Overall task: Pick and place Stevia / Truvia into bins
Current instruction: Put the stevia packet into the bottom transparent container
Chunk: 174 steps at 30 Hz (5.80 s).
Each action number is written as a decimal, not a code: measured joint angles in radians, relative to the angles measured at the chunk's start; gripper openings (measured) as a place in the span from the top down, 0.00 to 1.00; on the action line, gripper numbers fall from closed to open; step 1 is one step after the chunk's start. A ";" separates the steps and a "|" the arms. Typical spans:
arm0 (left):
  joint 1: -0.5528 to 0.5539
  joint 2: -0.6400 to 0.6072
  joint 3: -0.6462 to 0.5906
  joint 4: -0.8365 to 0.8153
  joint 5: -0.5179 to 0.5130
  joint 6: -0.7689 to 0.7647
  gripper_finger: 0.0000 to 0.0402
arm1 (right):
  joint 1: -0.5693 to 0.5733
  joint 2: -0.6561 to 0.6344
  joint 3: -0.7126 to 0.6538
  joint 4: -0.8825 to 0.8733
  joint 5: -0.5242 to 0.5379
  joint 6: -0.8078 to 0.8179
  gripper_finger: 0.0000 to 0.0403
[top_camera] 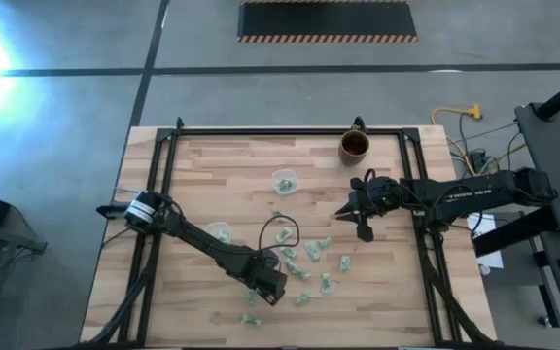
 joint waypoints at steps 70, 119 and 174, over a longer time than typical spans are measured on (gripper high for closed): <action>0.021 -0.504 -0.280 -0.488 -0.302 -0.103 0.74 | 0.000 0.000 0.000 0.031 0.001 0.001 0.85; -0.143 -0.136 -0.108 0.057 -0.015 0.362 0.73 | 0.000 0.000 -0.036 0.031 -0.001 0.027 0.85; 0.065 -0.132 -0.142 0.061 -0.158 0.788 0.73 | 0.000 0.000 -0.078 0.061 -0.002 0.065 0.85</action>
